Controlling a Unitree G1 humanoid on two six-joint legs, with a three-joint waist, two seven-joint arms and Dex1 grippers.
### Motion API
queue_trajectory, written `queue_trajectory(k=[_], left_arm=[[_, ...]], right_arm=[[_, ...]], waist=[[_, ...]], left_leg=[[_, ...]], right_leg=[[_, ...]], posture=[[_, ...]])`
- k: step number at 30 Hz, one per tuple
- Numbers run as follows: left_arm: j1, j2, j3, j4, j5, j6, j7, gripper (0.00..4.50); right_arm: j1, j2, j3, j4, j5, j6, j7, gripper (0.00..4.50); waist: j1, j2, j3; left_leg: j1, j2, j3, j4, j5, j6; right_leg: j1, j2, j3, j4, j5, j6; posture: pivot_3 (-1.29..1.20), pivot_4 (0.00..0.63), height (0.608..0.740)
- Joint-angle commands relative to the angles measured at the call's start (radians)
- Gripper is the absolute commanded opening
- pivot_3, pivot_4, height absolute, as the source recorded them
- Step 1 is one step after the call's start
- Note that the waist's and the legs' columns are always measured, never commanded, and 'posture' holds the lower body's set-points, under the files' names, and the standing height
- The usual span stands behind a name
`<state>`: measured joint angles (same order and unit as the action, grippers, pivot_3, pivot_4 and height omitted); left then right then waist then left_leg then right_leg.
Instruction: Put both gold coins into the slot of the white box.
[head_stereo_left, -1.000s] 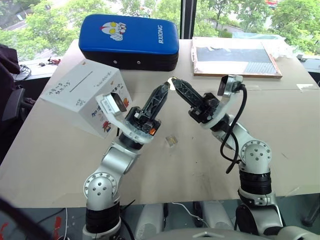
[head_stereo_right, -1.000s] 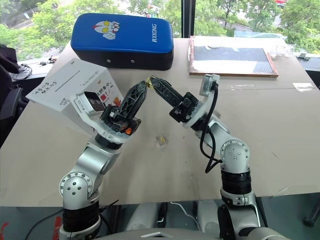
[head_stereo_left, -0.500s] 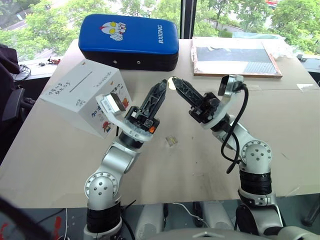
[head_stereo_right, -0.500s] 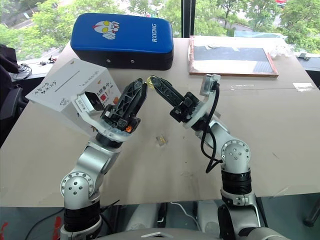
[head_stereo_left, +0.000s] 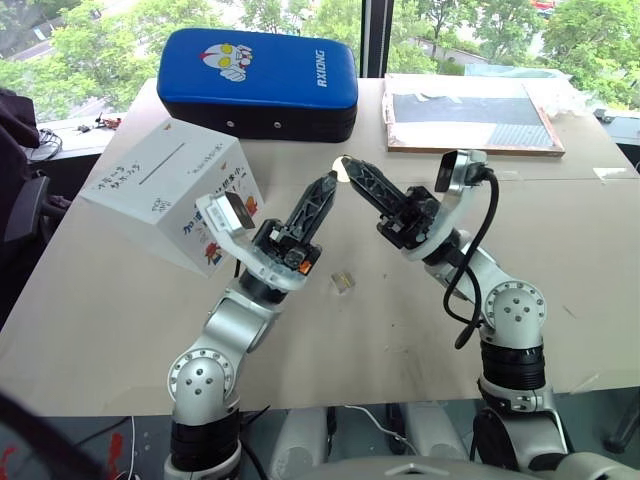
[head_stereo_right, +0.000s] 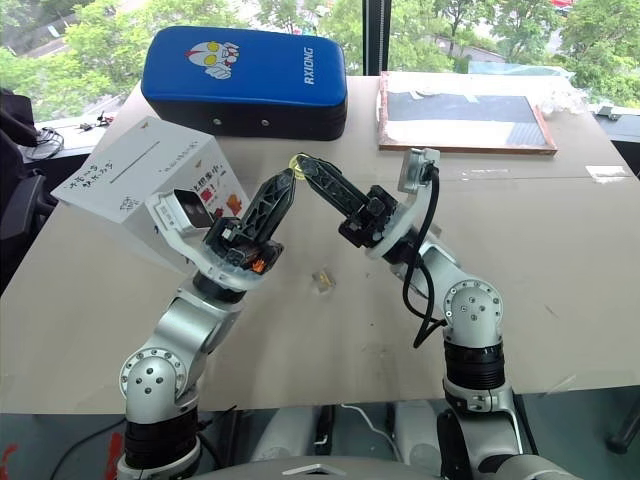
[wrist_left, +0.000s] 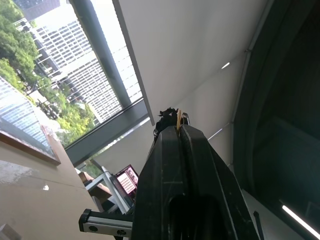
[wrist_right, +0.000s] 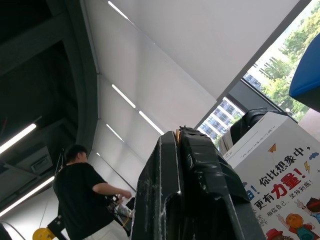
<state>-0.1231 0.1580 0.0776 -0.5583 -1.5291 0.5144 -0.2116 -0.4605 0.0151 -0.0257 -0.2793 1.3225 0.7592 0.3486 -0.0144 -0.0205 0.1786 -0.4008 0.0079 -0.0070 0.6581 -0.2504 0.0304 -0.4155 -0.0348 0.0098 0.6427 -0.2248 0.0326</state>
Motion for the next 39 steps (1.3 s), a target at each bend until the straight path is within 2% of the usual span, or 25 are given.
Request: queue_trajectory(k=[1, 15, 16, 17, 18, 20, 21, 32, 34, 36, 37, 39], left_arm=[[-0.002, 0.007, -0.003, -0.031, -0.014, 0.004, -0.012, 0.04], [-0.017, 0.017, -0.016, -0.022, -0.015, 0.016, -0.035, 0.04], [-0.019, 0.017, -0.016, -0.021, -0.015, 0.016, -0.034, 0.43], [-0.020, 0.016, -0.016, -0.021, -0.013, 0.016, -0.033, 0.56], [-0.021, 0.015, -0.017, -0.021, -0.005, 0.014, -0.027, 0.91], [-0.022, 0.013, -0.019, -0.024, 0.005, 0.011, -0.021, 1.66], [-0.023, 0.012, -0.020, -0.023, 0.007, 0.010, -0.020, 2.25], [-0.022, 0.001, -0.013, -0.032, 0.002, 0.003, -0.021, 2.25], [-0.020, 0.000, -0.011, -0.036, 0.001, -0.001, -0.027, 1.70], [-0.019, -0.001, -0.010, -0.037, 0.003, -0.005, -0.032, 0.92], [-0.020, -0.001, -0.010, -0.036, 0.005, -0.006, -0.032, 0.75], [-0.021, 0.001, -0.010, -0.033, 0.010, -0.008, -0.031, 0.75]], right_arm=[[-0.005, -0.001, 0.016, -0.056, 0.026, 0.009, 0.019, 0.00], [-0.016, -0.035, 0.059, -0.039, 0.051, 0.076, 0.041, 0.00], [-0.019, -0.036, 0.061, -0.037, 0.051, 0.078, 0.043, 0.00], [-0.020, -0.037, 0.062, -0.035, 0.052, 0.079, 0.045, 0.00], [-0.021, -0.038, 0.062, -0.034, 0.053, 0.081, 0.047, 0.00], [-0.018, -0.041, 0.060, -0.036, 0.055, 0.083, 0.048, 0.00], [-0.018, -0.042, 0.059, -0.035, 0.055, 0.084, 0.050, 0.00], [-0.018, -0.012, 0.025, -0.011, 0.052, 0.053, 0.028, 0.00], [-0.023, 0.003, 0.008, -0.001, 0.056, 0.039, 0.012, 0.00], [-0.029, 0.017, -0.010, 0.012, 0.064, 0.027, -0.004, 0.00], [-0.031, 0.021, -0.016, 0.017, 0.066, 0.024, -0.010, 0.00], [-0.034, 0.025, -0.022, 0.022, 0.067, 0.023, -0.015, 0.00]], waist=[[0.000, 0.000, 0.000], [0.000, 0.000, 0.000], [0.000, 0.000, 0.000], [0.000, 0.000, 0.000], [0.000, 0.000, 0.000], [0.000, 0.000, 0.000], [-0.001, 0.000, 0.000], [0.000, 0.000, 0.000], [0.000, 0.000, 0.000], [-0.001, 0.000, 0.000], [-0.001, 0.000, 0.000], [0.000, 0.000, 0.000]], left_leg=[[0.000, 0.000, 0.000, 0.000, 0.000, 0.000], [0.000, 0.000, 0.000, 0.000, 0.000, 0.000], [0.000, 0.000, 0.000, 0.000, 0.000, 0.000], [0.000, 0.000, 0.000, 0.000, 0.000, 0.000], [0.000, 0.000, 0.000, 0.000, 0.000, 0.000], [0.000, 0.000, 0.000, 0.000, 0.000, 0.000], [0.000, 0.000, 0.000, 0.000, 0.000, 0.000], [0.000, 0.000, 0.000, 0.000, 0.000, 0.000], [0.000, 0.000, 0.000, -0.001, 0.000, 0.000], [0.000, 0.000, 0.000, -0.001, 0.000, 0.000], [0.000, 0.000, 0.000, -0.001, 0.000, 0.000], [0.000, 0.000, 0.000, -0.001, 0.000, 0.000]], right_leg=[[0.000, 0.000, 0.000, 0.000, 0.000, 0.000], [0.000, 0.000, 0.000, 0.000, 0.000, 0.000], [0.000, 0.000, 0.000, 0.000, 0.000, 0.000], [0.000, 0.000, 0.000, 0.000, 0.000, 0.000], [0.000, 0.000, 0.000, 0.000, 0.000, 0.000], [0.000, 0.000, 0.000, 0.000, 0.000, 0.000], [0.000, 0.000, 0.000, 0.000, 0.000, 0.000], [0.000, 0.000, 0.000, 0.000, 0.000, 0.000], [0.000, 0.000, 0.000, 0.000, 0.000, 0.000], [0.000, 0.000, 0.000, 0.000, 0.000, 0.000], [0.000, 0.000, 0.000, 0.000, 0.000, 0.000], [0.000, 0.000, 0.000, 0.000, 0.000, 0.000]], posture=[[0.00, 0.150, 0.740], [0.00, 0.150, 0.740], [0.00, 0.150, 0.740], [0.00, 0.150, 0.740], [0.00, 0.150, 0.740], [0.00, 0.150, 0.740], [0.00, 0.150, 0.740], [0.00, 0.150, 0.740], [0.00, 0.150, 0.740], [0.00, 0.150, 0.740], [0.00, 0.150, 0.740], [0.00, 0.150, 0.740]])
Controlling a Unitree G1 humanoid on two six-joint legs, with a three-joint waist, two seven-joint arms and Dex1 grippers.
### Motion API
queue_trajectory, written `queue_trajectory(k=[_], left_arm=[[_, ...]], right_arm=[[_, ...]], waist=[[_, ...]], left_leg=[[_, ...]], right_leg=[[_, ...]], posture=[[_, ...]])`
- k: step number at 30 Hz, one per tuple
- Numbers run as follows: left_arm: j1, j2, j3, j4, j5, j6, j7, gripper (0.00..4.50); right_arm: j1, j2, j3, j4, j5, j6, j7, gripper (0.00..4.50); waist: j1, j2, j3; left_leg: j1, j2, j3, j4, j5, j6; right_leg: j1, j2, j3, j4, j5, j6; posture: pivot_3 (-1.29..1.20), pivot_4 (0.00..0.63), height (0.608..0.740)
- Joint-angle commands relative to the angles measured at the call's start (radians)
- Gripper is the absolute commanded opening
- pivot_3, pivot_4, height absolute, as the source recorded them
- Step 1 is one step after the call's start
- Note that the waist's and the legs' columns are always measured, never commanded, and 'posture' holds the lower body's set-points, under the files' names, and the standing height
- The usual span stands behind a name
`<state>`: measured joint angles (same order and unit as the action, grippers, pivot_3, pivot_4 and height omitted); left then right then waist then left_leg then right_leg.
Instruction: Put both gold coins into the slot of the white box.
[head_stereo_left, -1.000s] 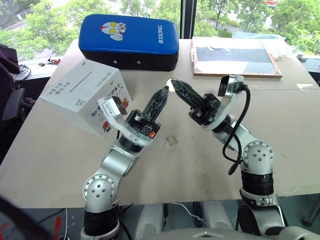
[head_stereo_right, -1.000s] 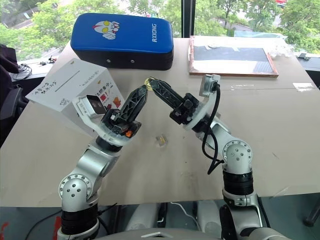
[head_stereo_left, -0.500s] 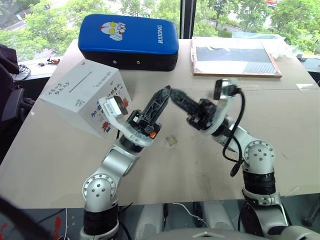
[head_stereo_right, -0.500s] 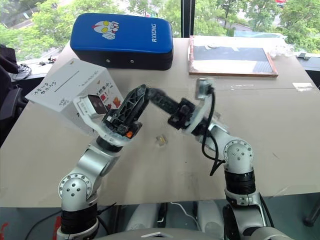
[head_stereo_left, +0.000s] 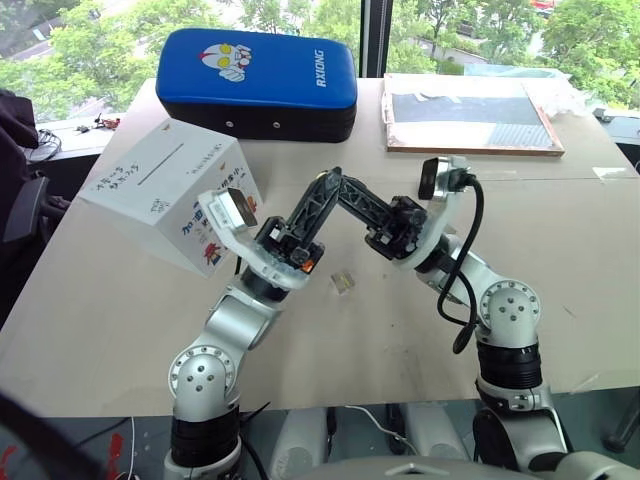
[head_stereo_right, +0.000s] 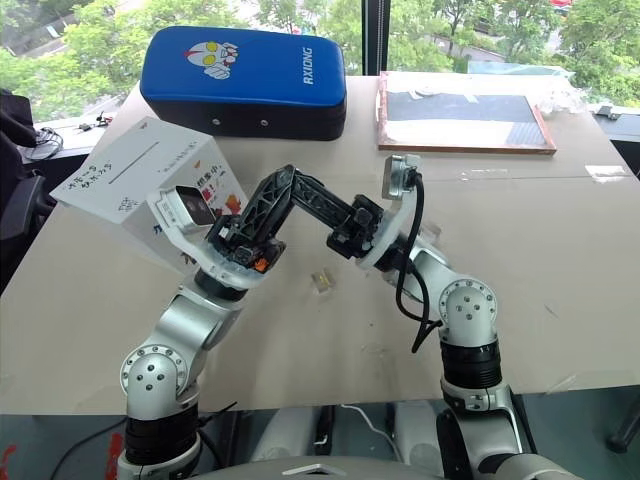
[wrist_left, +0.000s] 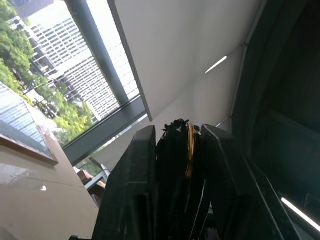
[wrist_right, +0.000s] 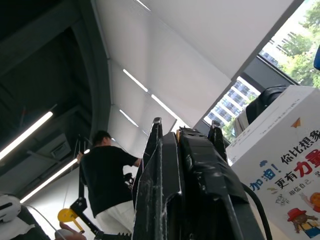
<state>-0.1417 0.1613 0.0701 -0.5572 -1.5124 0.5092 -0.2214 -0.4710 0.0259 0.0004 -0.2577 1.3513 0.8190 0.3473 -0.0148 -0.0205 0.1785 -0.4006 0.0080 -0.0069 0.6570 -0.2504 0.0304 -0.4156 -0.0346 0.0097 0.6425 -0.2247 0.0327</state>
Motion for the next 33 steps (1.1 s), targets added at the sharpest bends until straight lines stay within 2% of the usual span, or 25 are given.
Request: queue_trajectory(k=[1, 15, 17, 18, 20, 22, 23, 31, 33], left_arm=[[-0.004, -0.002, -0.002, -0.033, -0.006, -0.004, -0.021, 0.75], [0.014, -0.018, 0.014, -0.033, -0.013, -0.040, -0.041, 0.75], [0.019, -0.012, 0.012, -0.037, -0.019, -0.033, -0.046, 1.78], [0.020, -0.012, 0.011, -0.038, -0.018, -0.033, -0.046, 1.94], [0.024, -0.014, 0.011, -0.039, -0.001, -0.042, -0.037, 2.98], [0.028, -0.016, 0.013, -0.040, 0.010, -0.048, -0.030, 3.82], [0.035, -0.016, 0.015, -0.046, 0.006, -0.050, -0.041, 3.99], [0.041, -0.032, 0.014, -0.048, 0.024, -0.069, -0.073, 3.99], [0.037, -0.036, 0.013, -0.047, 0.030, -0.075, -0.077, 3.46]], right_arm=[[-0.025, 0.017, -0.052, 0.001, 0.042, -0.039, -0.016, 0.00], [-0.043, 0.037, -0.076, 0.016, 0.052, -0.058, -0.057, 0.00], [-0.043, 0.036, -0.076, 0.016, 0.052, -0.057, -0.057, 0.00], [-0.043, 0.036, -0.076, 0.017, 0.053, -0.057, -0.057, 0.00], [-0.045, 0.036, -0.079, 0.019, 0.052, -0.058, -0.059, 0.00], [-0.046, 0.037, -0.081, 0.020, 0.052, -0.058, -0.061, 0.00], [-0.046, 0.041, -0.084, 0.020, 0.050, -0.063, -0.065, 0.00], [-0.048, 0.044, -0.076, 0.014, 0.058, -0.058, -0.068, 0.00], [-0.046, 0.040, -0.069, 0.010, 0.059, -0.049, -0.062, 0.00]], waist=[[0.000, 0.000, 0.000], [0.000, 0.000, 0.000], [0.000, 0.000, 0.000], [0.000, 0.000, 0.000], [0.001, 0.000, 0.000], [0.001, 0.000, 0.000], [0.000, 0.000, 0.000], [-0.001, 0.000, 0.000], [-0.001, 0.000, 0.000]], left_leg=[[0.000, 0.000, 0.000, 0.000, 0.000, 0.000], [0.000, 0.000, 0.000, 0.000, 0.000, 0.000], [0.000, 0.000, 0.000, 0.000, 0.000, 0.000], [0.000, 0.000, 0.000, 0.000, 0.000, 0.000], [0.000, 0.000, 0.000, 0.000, 0.000, 0.000], [0.000, 0.000, 0.000, 0.000, 0.000, 0.000], [0.000, 0.000, 0.000, 0.000, 0.000, 0.000], [0.001, 0.000, 0.000, -0.003, 0.000, 0.000], [0.001, 0.000, 0.001, -0.003, 0.000, 0.000]], right_leg=[[0.000, 0.000, 0.000, 0.000, 0.000, 0.000], [0.000, 0.000, 0.000, 0.000, 0.000, 0.000], [0.000, 0.000, 0.000, 0.000, 0.000, 0.000], [0.000, 0.000, 0.000, 0.000, 0.000, 0.000], [0.000, 0.000, 0.000, 0.000, 0.000, 0.000], [0.000, 0.000, 0.000, 0.000, 0.000, 0.000], [0.000, 0.000, 0.000, 0.000, 0.000, 0.000], [0.000, 0.000, 0.000, 0.000, 0.000, 0.000], [0.000, 0.000, 0.000, -0.001, 0.000, 0.000]], posture=[[0.00, 0.150, 0.740], [0.00, 0.150, 0.740], [0.00, 0.150, 0.740], [0.00, 0.150, 0.740], [0.00, 0.150, 0.740], [0.00, 0.150, 0.740], [0.00, 0.150, 0.740], [0.00, 0.150, 0.740], [0.00, 0.150, 0.740]])
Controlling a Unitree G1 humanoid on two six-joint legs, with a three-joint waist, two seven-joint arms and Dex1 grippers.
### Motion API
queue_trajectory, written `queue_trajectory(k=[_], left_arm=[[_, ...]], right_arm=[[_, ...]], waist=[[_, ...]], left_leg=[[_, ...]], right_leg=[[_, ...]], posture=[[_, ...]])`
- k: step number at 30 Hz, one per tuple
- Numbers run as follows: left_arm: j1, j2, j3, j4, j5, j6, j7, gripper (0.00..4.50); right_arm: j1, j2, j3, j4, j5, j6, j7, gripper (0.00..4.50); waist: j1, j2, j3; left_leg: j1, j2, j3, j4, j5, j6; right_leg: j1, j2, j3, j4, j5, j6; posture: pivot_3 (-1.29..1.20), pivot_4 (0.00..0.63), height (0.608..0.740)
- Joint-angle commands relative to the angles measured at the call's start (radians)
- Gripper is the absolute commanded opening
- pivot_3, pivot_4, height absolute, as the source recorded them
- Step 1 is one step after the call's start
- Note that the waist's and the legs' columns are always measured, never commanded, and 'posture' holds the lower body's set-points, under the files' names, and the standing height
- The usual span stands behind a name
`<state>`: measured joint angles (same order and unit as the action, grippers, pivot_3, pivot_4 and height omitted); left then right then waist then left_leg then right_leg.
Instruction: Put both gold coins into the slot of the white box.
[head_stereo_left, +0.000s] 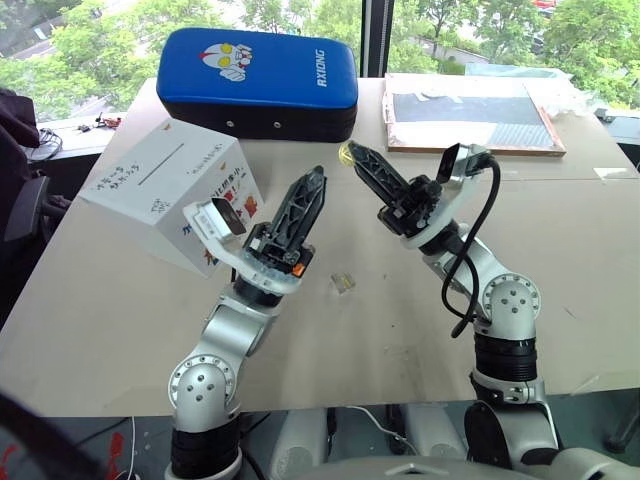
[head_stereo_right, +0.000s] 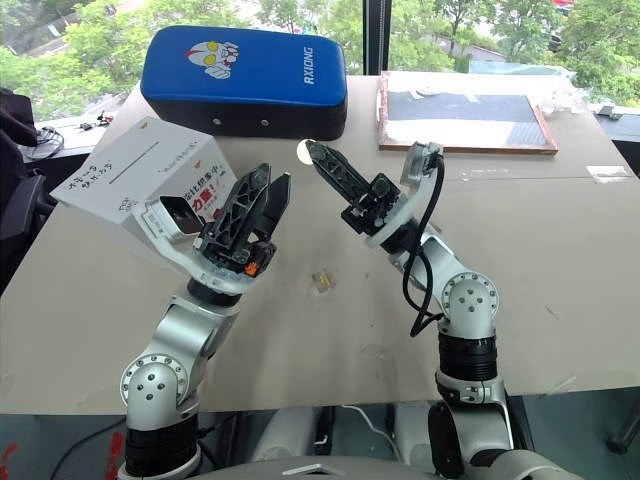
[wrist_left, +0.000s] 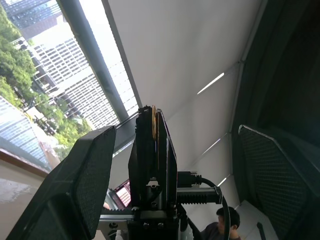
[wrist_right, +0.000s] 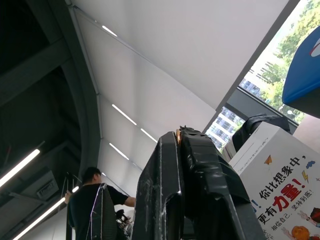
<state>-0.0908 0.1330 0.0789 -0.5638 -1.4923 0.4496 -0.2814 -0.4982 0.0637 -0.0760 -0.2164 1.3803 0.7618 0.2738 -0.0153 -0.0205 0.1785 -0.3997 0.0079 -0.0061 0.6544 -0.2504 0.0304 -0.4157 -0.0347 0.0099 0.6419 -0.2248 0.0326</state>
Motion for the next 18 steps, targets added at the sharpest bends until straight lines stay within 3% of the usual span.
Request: queue_trajectory(k=[1, 4, 18], left_arm=[[-0.016, -0.008, 0.003, -0.039, 0.015, -0.017, -0.017, 3.14], [-0.018, -0.007, -0.002, -0.036, 0.026, -0.016, -0.018, 1.76], [-0.029, -0.013, -0.012, -0.015, 0.039, -0.007, -0.030, 1.76]], right_arm=[[-0.018, 0.000, 0.010, -0.033, 0.030, 0.011, 0.013, 0.00], [-0.017, -0.004, 0.014, -0.036, 0.025, 0.016, 0.017, 0.00], [-0.020, -0.045, 0.065, -0.059, -0.014, 0.029, 0.073, 0.00]], waist=[[0.000, 0.000, 0.000], [0.000, 0.000, 0.000], [0.000, 0.000, 0.000]], left_leg=[[0.000, 0.000, 0.000, 0.000, 0.000, 0.000], [0.000, 0.000, 0.000, 0.000, 0.000, 0.000], [0.000, 0.000, 0.000, 0.000, 0.000, 0.000]], right_leg=[[0.000, 0.000, 0.000, 0.000, 0.000, 0.000], [0.000, 0.000, 0.000, 0.000, 0.000, 0.000], [0.000, 0.000, -0.001, 0.000, 0.000, 0.000]], posture=[[0.00, 0.150, 0.740], [0.00, 0.150, 0.740], [0.00, 0.150, 0.740]])
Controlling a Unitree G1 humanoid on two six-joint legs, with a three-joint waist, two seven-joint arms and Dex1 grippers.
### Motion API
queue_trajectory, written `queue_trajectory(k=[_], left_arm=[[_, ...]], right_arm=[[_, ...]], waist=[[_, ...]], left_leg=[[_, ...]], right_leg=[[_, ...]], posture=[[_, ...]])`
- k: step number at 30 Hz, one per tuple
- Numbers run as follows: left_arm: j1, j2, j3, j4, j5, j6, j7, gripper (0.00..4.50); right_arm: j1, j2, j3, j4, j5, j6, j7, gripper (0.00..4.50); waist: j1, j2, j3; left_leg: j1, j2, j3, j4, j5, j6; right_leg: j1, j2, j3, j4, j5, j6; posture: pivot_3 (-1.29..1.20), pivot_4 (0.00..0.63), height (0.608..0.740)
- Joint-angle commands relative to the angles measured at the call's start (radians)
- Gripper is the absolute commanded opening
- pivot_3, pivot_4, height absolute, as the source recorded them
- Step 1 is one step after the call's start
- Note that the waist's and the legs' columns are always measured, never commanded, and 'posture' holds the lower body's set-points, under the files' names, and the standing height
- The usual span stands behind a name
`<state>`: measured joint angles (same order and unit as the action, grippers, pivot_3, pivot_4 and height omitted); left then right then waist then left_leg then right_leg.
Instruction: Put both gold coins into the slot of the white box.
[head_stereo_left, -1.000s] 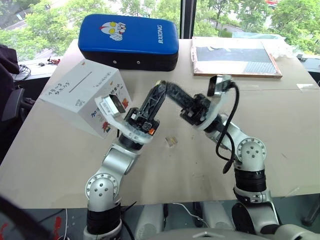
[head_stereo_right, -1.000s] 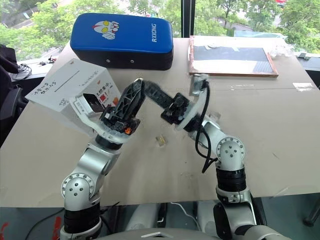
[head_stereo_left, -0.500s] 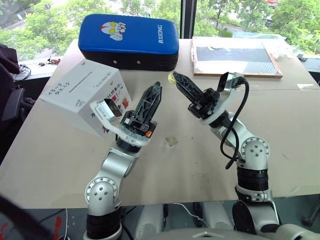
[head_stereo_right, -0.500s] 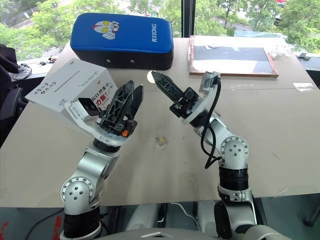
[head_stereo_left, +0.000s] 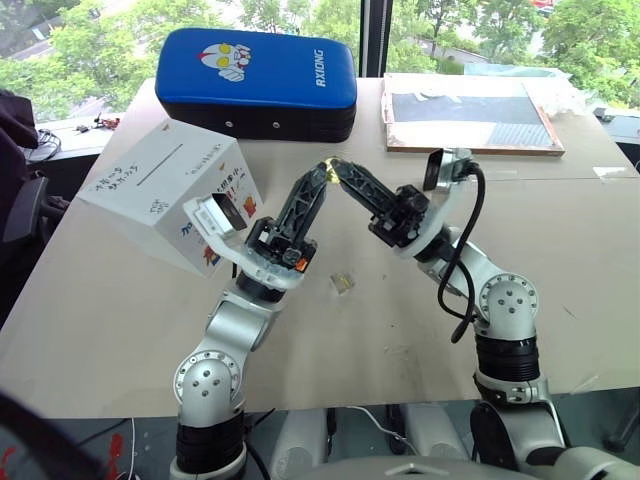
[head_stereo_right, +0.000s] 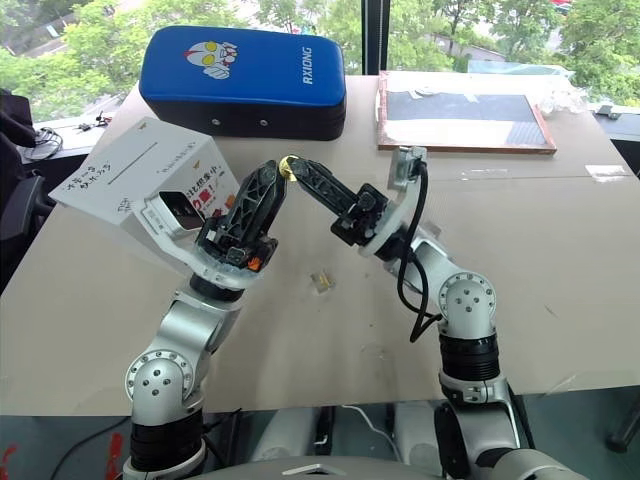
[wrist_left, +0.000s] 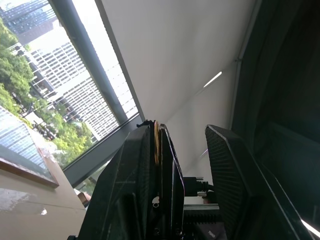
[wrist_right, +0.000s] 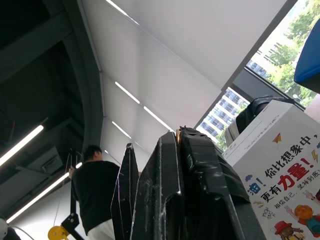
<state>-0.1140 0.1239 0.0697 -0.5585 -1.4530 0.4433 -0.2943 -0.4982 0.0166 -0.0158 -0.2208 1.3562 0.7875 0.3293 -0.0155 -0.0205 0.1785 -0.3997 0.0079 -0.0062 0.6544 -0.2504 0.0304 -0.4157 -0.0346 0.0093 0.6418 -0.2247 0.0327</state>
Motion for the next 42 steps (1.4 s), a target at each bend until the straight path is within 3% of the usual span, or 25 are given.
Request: queue_trajectory(k=[1, 3, 6, 7, 9, 20, 23, 28, 29, 33, 37, 42], left_arm=[[-0.003, -0.005, -0.003, -0.021, -0.001, -0.001, -0.017, 1.76], [-0.001, -0.006, -0.003, -0.021, -0.001, -0.002, -0.018, 1.76], [0.006, -0.007, -0.001, -0.023, -0.005, 0.000, -0.019, 1.07], [0.007, -0.007, -0.002, -0.024, -0.006, 0.000, -0.019, 0.50], [0.006, -0.008, -0.002, -0.023, -0.008, 0.001, -0.018, 0.12], [-0.012, -0.008, -0.007, -0.009, -0.004, 0.015, 0.000, 0.12], [-0.021, -0.010, -0.007, -0.004, -0.003, 0.017, 0.014, 0.00], [-0.041, -0.004, 0.017, -0.001, 0.004, 0.004, 0.034, 0.00], [-0.043, 0.013, 0.029, -0.002, 0.008, 0.008, 0.034, 0.00], [-0.078, 0.134, 0.118, 0.000, -0.002, 0.022, 0.011, 0.00], [-0.165, 0.391, 0.251, 0.042, 0.014, 0.083, -0.055, 0.00], [-0.235, 0.734, 0.367, 0.170, 0.133, 0.166, -0.187, 0.00]], right_arm=[[-0.019, 0.003, 0.006, -0.055, 0.011, 0.003, 0.016, 0.00], [-0.019, 0.002, 0.007, -0.056, 0.012, 0.003, 0.015, 0.00], [-0.020, 0.004, 0.008, -0.056, 0.014, 0.004, 0.012, 0.00], [-0.020, 0.004, 0.008, -0.056, 0.015, 0.004, 0.012, 0.00], [-0.019, 0.005, 0.010, -0.057, 0.017, 0.004, 0.012, 0.00], [-0.018, 0.001, 0.018, -0.066, 0.016, 0.016, 0.030, 0.00], [-0.020, -0.008, 0.019, -0.068, 0.004, 0.016, 0.041, 0.99], [-0.005, -0.008, -0.002, -0.060, -0.067, -0.032, 0.005, 3.41], [0.001, -0.022, -0.012, -0.054, -0.082, -0.039, 0.016, 3.41], [0.017, -0.083, -0.063, -0.046, -0.099, -0.053, 0.060, 3.41], [-0.026, -0.243, -0.029, -0.066, -0.261, -0.097, 0.235, 3.41], [-0.130, -0.417, 0.071, -0.080, -0.482, -0.198, 0.452, 3.41]], waist=[[0.000, 0.000, 0.000], [0.000, 0.000, 0.000], [0.000, 0.000, 0.000], [0.000, 0.000, 0.000], [0.000, 0.000, 0.000], [0.000, 0.000, 0.000], [0.000, 0.000, 0.000], [0.001, 0.000, 0.000], [0.001, 0.000, 0.000], [0.001, 0.000, 0.000], [0.001, 0.000, 0.000], [-0.005, 0.001, 0.003]], left_leg=[[0.000, 0.000, 0.000, 0.000, 0.000, 0.000], [0.000, 0.000, 0.000, 0.000, 0.000, 0.000], [0.000, 0.000, 0.000, 0.000, 0.000, 0.000], [0.000, 0.000, 0.000, 0.000, 0.000, 0.000], [0.000, 0.000, 0.000, 0.000, 0.000, 0.000], [0.000, 0.000, 0.000, 0.000, 0.000, 0.000], [0.000, 0.000, 0.000, 0.000, 0.000, 0.000], [0.000, 0.000, 0.000, 0.000, 0.000, 0.000], [0.000, 0.000, 0.000, 0.000, 0.000, 0.000], [0.000, 0.000, 0.000, 0.000, 0.000, 0.000], [0.000, 0.000, 0.000, 0.000, 0.000, 0.000], [0.001, 0.000, 0.002, -0.002, 0.000, 0.000]], right_leg=[[0.000, 0.000, 0.000, 0.000, 0.000, 0.000], [0.000, 0.000, 0.000, 0.000, 0.000, 0.000], [0.000, 0.000, 0.000, 0.000, 0.000, 0.000], [0.000, 0.000, 0.000, 0.000, 0.000, 0.000], [0.000, 0.000, 0.000, 0.000, 0.000, 0.000], [0.000, 0.000, 0.000, 0.000, 0.000, 0.000], [0.000, 0.000, 0.000, 0.000, 0.000, 0.000], [0.000, 0.000, 0.000, 0.000, 0.000, 0.000], [0.000, 0.000, 0.000, 0.000, 0.000, 0.000], [0.000, 0.000, -0.001, 0.000, 0.000, 0.000], [0.000, 0.000, -0.004, 0.000, 0.000, 0.000], [-0.003, 0.001, -0.001, 0.001, -0.001, 0.001]], posture=[[0.00, 0.150, 0.740], [0.00, 0.150, 0.740], [0.00, 0.150, 0.740], [0.00, 0.150, 0.740], [0.00, 0.150, 0.740], [0.00, 0.150, 0.740], [0.00, 0.150, 0.740], [0.00, 0.150, 0.740], [0.00, 0.150, 0.740], [0.00, 0.150, 0.740], [0.00, 0.150, 0.740], [0.00, 0.150, 0.740]])
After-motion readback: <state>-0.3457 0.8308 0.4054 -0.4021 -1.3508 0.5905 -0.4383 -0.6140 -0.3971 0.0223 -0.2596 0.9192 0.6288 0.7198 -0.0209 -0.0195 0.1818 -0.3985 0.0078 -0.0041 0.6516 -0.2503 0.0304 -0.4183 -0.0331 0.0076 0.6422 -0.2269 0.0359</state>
